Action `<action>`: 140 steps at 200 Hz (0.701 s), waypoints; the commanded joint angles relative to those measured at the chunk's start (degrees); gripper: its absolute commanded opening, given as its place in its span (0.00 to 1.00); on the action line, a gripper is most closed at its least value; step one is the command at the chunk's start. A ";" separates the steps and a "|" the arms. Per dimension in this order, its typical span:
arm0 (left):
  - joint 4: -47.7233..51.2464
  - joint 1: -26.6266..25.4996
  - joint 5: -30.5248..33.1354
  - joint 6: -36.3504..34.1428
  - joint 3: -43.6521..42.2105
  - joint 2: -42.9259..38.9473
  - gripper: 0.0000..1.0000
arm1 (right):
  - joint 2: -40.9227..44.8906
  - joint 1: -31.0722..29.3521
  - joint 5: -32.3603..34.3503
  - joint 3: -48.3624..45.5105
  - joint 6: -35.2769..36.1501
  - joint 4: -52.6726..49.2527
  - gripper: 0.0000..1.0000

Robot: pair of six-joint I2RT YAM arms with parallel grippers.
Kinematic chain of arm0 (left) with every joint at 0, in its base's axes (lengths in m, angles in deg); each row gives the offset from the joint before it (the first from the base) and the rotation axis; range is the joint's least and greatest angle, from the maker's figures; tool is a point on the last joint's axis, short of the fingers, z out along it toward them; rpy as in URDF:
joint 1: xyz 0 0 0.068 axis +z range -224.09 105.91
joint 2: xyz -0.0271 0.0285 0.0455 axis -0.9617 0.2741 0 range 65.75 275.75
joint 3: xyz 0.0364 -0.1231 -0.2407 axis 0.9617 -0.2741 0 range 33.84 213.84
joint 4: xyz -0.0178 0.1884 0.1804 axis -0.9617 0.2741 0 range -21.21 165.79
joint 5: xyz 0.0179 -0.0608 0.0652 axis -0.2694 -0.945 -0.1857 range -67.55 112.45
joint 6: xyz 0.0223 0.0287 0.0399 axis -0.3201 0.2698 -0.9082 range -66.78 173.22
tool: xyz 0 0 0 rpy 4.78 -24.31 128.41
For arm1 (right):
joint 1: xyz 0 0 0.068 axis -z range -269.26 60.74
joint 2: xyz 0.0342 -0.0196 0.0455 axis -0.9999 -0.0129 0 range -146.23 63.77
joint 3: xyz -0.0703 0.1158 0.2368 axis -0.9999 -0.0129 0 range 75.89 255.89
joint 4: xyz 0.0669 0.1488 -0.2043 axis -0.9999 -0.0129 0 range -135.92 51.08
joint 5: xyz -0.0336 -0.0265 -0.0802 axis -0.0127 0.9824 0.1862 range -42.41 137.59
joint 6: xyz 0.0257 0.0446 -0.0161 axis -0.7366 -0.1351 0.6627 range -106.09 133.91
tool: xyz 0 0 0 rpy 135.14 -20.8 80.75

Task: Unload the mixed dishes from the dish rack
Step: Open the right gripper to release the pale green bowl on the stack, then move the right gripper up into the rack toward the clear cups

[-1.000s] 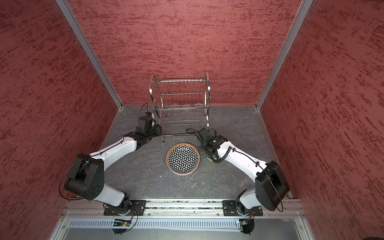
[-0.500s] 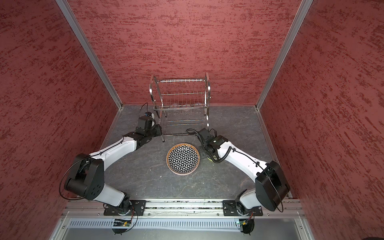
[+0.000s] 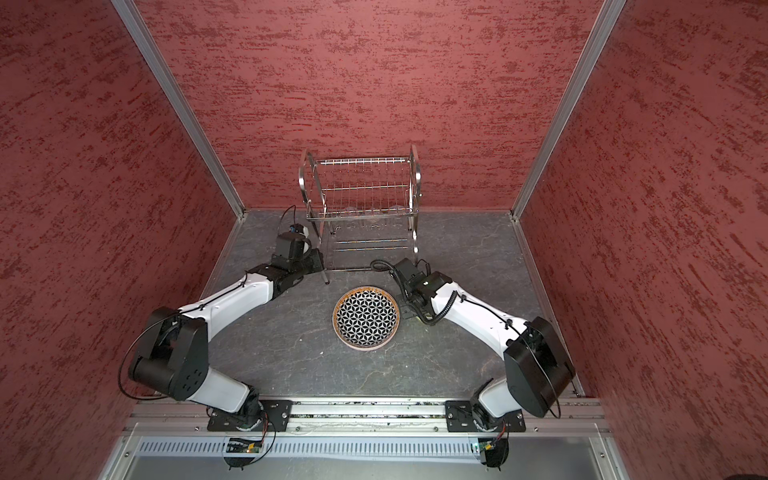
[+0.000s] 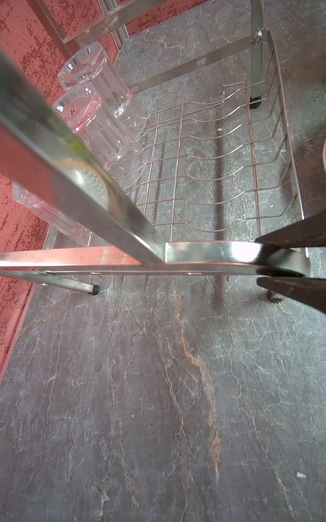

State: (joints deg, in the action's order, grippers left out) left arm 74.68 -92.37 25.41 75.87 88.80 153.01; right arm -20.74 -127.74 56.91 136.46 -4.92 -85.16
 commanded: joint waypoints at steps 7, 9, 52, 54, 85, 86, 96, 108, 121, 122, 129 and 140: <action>-0.09 1.50 -0.30 5.55 -0.60 -0.08 0.13 | 2.84 0.16 0.70 0.31 -0.32 -0.48 0.29; -0.09 1.50 -0.34 5.56 -0.57 -0.01 0.13 | 3.03 0.16 0.76 0.32 -0.39 -0.40 0.30; -0.35 1.07 -0.76 5.99 -0.82 -0.08 0.11 | 7.40 0.16 -0.75 -0.52 -0.59 6.84 0.46; -0.35 1.02 -0.74 6.06 -0.82 -0.08 0.11 | 7.60 0.16 -0.94 -0.72 -0.59 7.25 0.47; -0.29 0.02 -1.03 6.44 -0.64 -0.08 0.10 | 9.61 0.16 -7.20 -3.84 1.66 19.68 0.51; -0.28 -0.03 -0.98 6.44 -0.64 -0.08 0.09 | 9.66 0.16 -7.43 -4.00 1.94 19.91 0.51; 0.04 -0.42 -0.72 6.57 -0.47 -0.08 0.09 | 9.72 0.16 -8.54 -5.41 3.49 24.17 0.52; 0.33 -0.91 -0.24 6.54 -0.46 -0.25 0.09 | 9.15 0.16 -8.41 -6.32 4.78 28.51 0.53; 0.59 -1.12 0.11 6.66 -0.61 -0.63 0.08 | 7.97 0.16 -8.28 -7.01 5.71 31.96 0.55; 0.56 -1.17 0.11 6.68 -0.63 -0.66 0.08 | 7.83 0.16 -8.32 -7.08 5.77 32.33 0.55; 0.62 -1.23 0.28 6.70 -0.84 -0.98 0.08 | 7.08 0.16 -9.17 -7.34 6.19 34.48 0.56; 0.62 -1.32 0.54 6.88 -1.21 -1.52 0.08 | 5.86 0.16 -10.27 -8.19 6.63 38.58 0.60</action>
State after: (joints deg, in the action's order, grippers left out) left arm 74.73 -93.40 26.74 76.77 88.80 153.01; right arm -12.94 -127.74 49.96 129.32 -0.88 -59.33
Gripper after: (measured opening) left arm 0.167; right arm 0.573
